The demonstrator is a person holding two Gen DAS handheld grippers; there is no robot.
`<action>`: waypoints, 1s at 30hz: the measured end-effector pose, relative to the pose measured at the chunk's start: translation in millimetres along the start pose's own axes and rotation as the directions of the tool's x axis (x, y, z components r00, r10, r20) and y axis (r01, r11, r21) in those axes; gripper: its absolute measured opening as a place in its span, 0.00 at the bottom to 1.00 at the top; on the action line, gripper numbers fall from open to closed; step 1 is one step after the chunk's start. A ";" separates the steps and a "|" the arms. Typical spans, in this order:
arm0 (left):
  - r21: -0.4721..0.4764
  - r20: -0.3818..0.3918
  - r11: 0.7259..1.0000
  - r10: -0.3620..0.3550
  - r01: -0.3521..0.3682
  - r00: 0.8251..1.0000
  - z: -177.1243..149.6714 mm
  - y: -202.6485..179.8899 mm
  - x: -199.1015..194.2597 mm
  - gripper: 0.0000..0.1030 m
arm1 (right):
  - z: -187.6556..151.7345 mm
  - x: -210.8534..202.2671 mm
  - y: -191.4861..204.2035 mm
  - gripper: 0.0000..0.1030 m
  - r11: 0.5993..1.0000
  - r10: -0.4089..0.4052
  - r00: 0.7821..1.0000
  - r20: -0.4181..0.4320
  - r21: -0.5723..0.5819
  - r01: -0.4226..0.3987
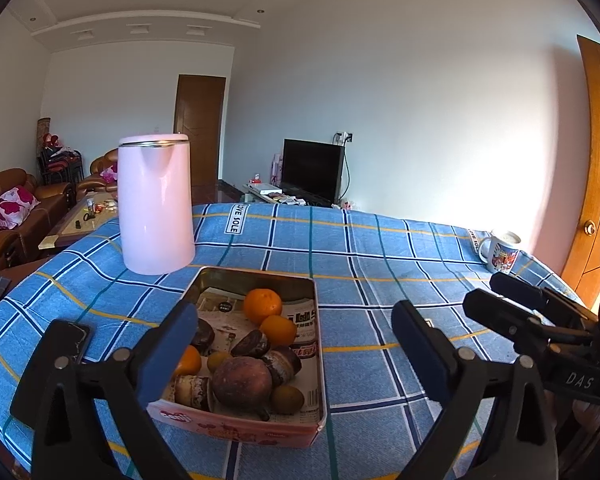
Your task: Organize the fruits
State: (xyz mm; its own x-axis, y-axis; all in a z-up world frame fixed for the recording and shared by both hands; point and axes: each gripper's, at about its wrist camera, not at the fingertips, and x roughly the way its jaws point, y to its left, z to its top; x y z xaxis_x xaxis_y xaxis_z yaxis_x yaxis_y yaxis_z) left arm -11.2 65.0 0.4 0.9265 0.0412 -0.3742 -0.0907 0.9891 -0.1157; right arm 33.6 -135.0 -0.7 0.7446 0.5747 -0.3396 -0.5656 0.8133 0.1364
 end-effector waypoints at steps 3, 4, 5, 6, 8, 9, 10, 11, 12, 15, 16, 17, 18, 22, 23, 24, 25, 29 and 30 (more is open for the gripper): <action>0.002 0.002 1.000 0.000 0.000 1.000 -0.2 -0.5 -2.1 0.97 | -0.4 -1.6 2.6 0.76 1.000 0.001 1.000 0.006 -0.007 -0.001; 0.002 0.004 1.000 -0.001 0.001 1.000 -0.2 -0.4 -2.6 0.97 | -0.4 -3.4 3.0 0.76 1.000 0.003 1.000 0.009 -0.009 -0.003; 0.003 0.007 1.000 -0.002 0.002 1.000 -0.1 -0.8 -3.9 0.97 | -0.5 -4.3 3.9 0.76 1.000 0.003 1.000 0.011 -0.011 -0.003; 0.004 0.010 1.000 0.000 0.000 1.000 0.1 -1.4 -5.2 0.98 | -0.5 -5.4 4.6 0.76 1.000 0.003 1.000 0.013 -0.013 -0.003; 0.006 0.016 1.000 0.002 -0.002 1.000 0.6 -2.1 -7.3 1.00 | -0.7 -6.4 5.3 0.76 1.000 0.003 1.000 0.019 -0.019 -0.002; 0.007 0.017 1.000 0.004 -0.004 1.000 0.9 -2.7 -7.8 1.00 | -1.0 -6.8 5.6 0.76 1.000 0.001 1.000 0.021 -0.021 -0.001; 0.008 0.017 1.000 0.003 -0.004 1.000 1.0 -2.9 -8.2 1.00 | -1.5 -7.1 5.6 0.76 1.000 0.000 1.000 0.022 -0.023 0.001; 0.007 0.015 1.000 0.004 -0.004 1.000 1.0 -2.9 -8.2 1.00 | -1.6 -6.8 5.9 0.76 1.000 -0.001 1.000 0.021 -0.024 0.002; 0.005 0.014 1.000 0.008 -0.008 1.000 0.9 -2.9 -8.3 1.00 | -2.3 -6.8 5.5 0.76 1.000 -0.002 1.000 0.021 -0.024 0.002; 0.004 0.006 1.000 0.012 -0.012 1.000 1.2 -2.7 -8.7 1.00 | -3.9 -7.5 4.5 0.76 1.000 -0.006 1.000 0.022 -0.023 0.007; 0.005 0.004 1.000 0.012 -0.012 1.000 1.6 -2.6 -8.2 1.00 | -4.3 -7.8 3.8 0.77 1.000 -0.007 1.000 0.023 -0.022 0.008; 0.005 0.002 1.000 0.017 -0.017 1.000 1.7 -2.6 -8.1 1.00 | -4.6 -8.8 2.8 0.77 1.000 -0.008 1.000 0.025 -0.020 0.009; 0.007 -0.001 1.000 0.025 -0.025 1.000 1.8 -3.1 -7.7 1.00 | -4.7 -9.5 2.0 0.77 1.000 -0.009 1.000 0.028 -0.018 0.010; 0.008 -0.009 1.000 0.025 -0.025 1.000 2.2 -4.6 -7.1 1.00 | -5.2 -11.5 -0.9 0.77 1.000 -0.013 0.999 0.032 -0.012 0.014; 0.011 -0.006 1.000 0.030 -0.029 1.000 2.1 -5.9 -7.4 1.00 | -5.6 -12.2 -0.4 0.77 1.000 -0.014 0.999 0.032 -0.012 0.014; 0.015 -0.008 0.999 0.034 -0.034 0.999 2.2 -7.0 -7.0 1.00 | -5.8 -12.7 -0.6 0.77 1.000 -0.015 0.999 0.033 -0.012 0.016; 0.015 -0.011 0.999 0.031 -0.031 0.999 2.2 -7.5 -6.8 1.00 | -6.5 -13.6 -0.7 0.77 1.000 -0.016 0.999 0.033 -0.012 0.016; 0.008 -0.013 1.000 0.015 -0.015 1.000 2.6 -8.5 -6.4 1.00 | -7.5 -13.0 -0.4 0.77 1.000 -0.016 0.999 0.029 -0.012 0.016; 0.011 -0.010 1.000 0.015 -0.015 1.000 2.5 -9.0 -6.7 1.00 | -8.1 -12.8 -0.8 0.77 1.000 -0.016 1.000 0.027 -0.012 0.016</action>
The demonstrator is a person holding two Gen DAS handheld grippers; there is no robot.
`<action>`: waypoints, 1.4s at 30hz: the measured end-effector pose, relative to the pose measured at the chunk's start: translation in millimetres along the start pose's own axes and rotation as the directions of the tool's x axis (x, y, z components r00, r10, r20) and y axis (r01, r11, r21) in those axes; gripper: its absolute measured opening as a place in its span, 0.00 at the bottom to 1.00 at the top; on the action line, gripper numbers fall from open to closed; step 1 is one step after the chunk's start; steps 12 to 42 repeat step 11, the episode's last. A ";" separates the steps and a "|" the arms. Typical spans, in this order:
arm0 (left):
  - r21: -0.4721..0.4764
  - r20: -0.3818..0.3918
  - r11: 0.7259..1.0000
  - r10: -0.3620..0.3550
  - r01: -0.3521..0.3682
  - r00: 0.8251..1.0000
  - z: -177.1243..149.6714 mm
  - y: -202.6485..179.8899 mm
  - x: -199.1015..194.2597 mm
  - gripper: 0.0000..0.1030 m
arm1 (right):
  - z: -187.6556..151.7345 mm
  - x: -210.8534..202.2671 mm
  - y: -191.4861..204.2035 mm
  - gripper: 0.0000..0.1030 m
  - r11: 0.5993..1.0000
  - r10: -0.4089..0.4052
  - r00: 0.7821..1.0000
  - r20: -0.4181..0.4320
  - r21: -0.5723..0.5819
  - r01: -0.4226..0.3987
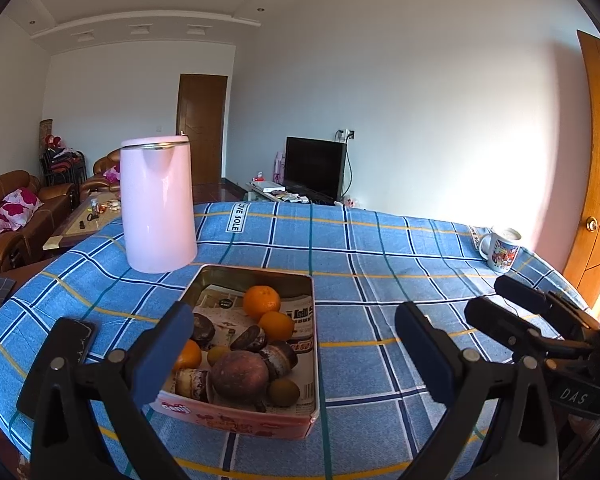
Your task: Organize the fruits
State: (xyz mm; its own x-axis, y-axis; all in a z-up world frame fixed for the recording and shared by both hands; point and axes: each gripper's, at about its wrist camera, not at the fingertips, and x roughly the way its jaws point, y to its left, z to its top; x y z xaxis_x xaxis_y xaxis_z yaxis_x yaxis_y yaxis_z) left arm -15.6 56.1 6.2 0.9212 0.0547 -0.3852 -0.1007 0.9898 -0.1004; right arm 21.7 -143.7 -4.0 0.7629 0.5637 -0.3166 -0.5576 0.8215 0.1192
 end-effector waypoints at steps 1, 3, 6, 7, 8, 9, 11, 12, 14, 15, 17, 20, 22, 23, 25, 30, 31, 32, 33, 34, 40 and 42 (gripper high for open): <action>0.002 0.000 1.000 0.002 -0.002 1.000 -0.1 -0.3 -0.2 1.00 | -0.6 0.1 -0.5 0.77 1.000 0.000 1.000 -0.001 0.001 0.000; 0.012 0.006 1.000 0.004 -0.004 1.000 -0.5 -1.3 -0.8 1.00 | -2.0 0.1 -1.0 0.77 1.000 0.001 1.000 -0.005 0.002 -0.001; 0.018 0.017 1.000 0.006 -0.006 1.000 -0.8 -2.2 -2.2 1.00 | -2.9 1.0 -2.0 0.77 1.000 0.000 1.000 -0.010 0.004 0.000; 0.023 0.021 1.000 0.008 -0.008 1.000 -0.8 -3.3 -2.3 1.00 | -3.5 1.2 -2.5 0.77 1.000 -0.002 1.000 -0.011 0.005 0.002; 0.024 0.020 1.000 0.005 -0.005 1.000 -0.8 -3.4 -2.4 1.00 | -3.3 1.0 -3.0 0.77 1.000 -0.004 1.000 -0.013 0.006 0.004; 0.023 0.019 1.000 -0.003 0.003 1.000 -1.0 -3.2 -2.6 1.00 | -3.4 0.8 -3.7 0.77 1.000 -0.004 1.000 -0.015 0.007 0.005; 0.026 0.017 1.000 -0.003 0.003 1.000 -1.7 -3.7 -3.0 1.00 | -3.6 0.4 -5.8 0.77 1.000 -0.009 1.000 -0.017 0.006 0.009; 0.026 0.017 1.000 -0.003 0.003 1.000 -1.7 -3.7 -3.0 1.00 | -3.6 0.4 -5.8 0.77 1.000 -0.009 1.000 -0.017 0.006 0.009; 0.026 0.017 1.000 -0.003 0.003 1.000 -1.7 -3.7 -3.0 1.00 | -3.6 0.4 -5.8 0.77 1.000 -0.009 1.000 -0.017 0.006 0.009; 0.026 0.017 1.000 -0.003 0.003 1.000 -1.7 -3.7 -3.0 1.00 | -3.6 0.4 -5.8 0.77 1.000 -0.009 1.000 -0.017 0.006 0.009; 0.026 0.017 1.000 -0.003 0.003 1.000 -1.7 -3.7 -3.0 1.00 | -3.6 0.4 -5.8 0.77 1.000 -0.009 1.000 -0.017 0.006 0.009; 0.026 0.017 1.000 -0.003 0.003 1.000 -1.7 -3.7 -3.0 1.00 | -3.6 0.4 -5.8 0.77 1.000 -0.009 1.000 -0.017 0.006 0.009; 0.026 0.017 1.000 -0.003 0.003 1.000 -1.7 -3.7 -3.0 1.00 | -3.6 0.4 -5.8 0.77 1.000 -0.009 1.000 -0.017 0.006 0.009; 0.026 0.017 1.000 -0.003 0.003 1.000 -1.7 -3.7 -3.0 1.00 | -3.6 0.4 -5.8 0.77 1.000 -0.009 1.000 -0.017 0.006 0.009; 0.026 0.017 1.000 -0.003 0.003 1.000 -1.7 -3.7 -3.0 1.00 | -3.6 0.4 -5.8 0.77 1.000 -0.009 1.000 -0.017 0.006 0.009; 0.026 0.017 1.000 -0.003 0.003 1.000 -1.7 -3.7 -3.0 1.00 | -3.6 0.4 -5.8 0.77 1.000 -0.009 1.000 -0.017 0.006 0.009; 0.026 0.017 1.000 -0.003 0.003 1.000 -1.7 -3.7 -3.0 1.00 | -3.6 0.4 -5.8 0.77 1.000 -0.009 1.000 -0.017 0.006 0.009; 0.026 0.017 1.000 -0.003 0.003 1.000 -1.7 -3.7 -3.0 1.00 | -3.6 0.4 -5.8 0.77 1.000 -0.009 1.000 -0.017 0.006 0.009; 0.026 0.017 1.000 -0.003 0.003 1.000 -1.7 -3.7 -3.0 1.00 | -3.6 0.4 -5.8 0.77 1.000 -0.009 1.000 -0.017 0.006 0.009; 0.026 0.017 1.000 -0.003 0.003 1.000 -1.7 -3.7 -3.0 1.00 | -3.6 0.4 -5.8 0.77 1.000 -0.009 1.000 -0.017 0.006 0.009; 0.026 0.017 1.000 -0.003 0.003 1.000 -1.7 -3.7 -3.0 1.00 | -3.6 0.4 -5.8 0.77 1.000 -0.009 1.000 -0.017 0.006 0.009; 0.026 0.017 1.000 -0.003 0.003 1.000 -1.7 -3.7 -3.0 1.00 | -3.6 0.4 -5.8 0.77 1.000 -0.009 1.000 -0.017 0.006 0.009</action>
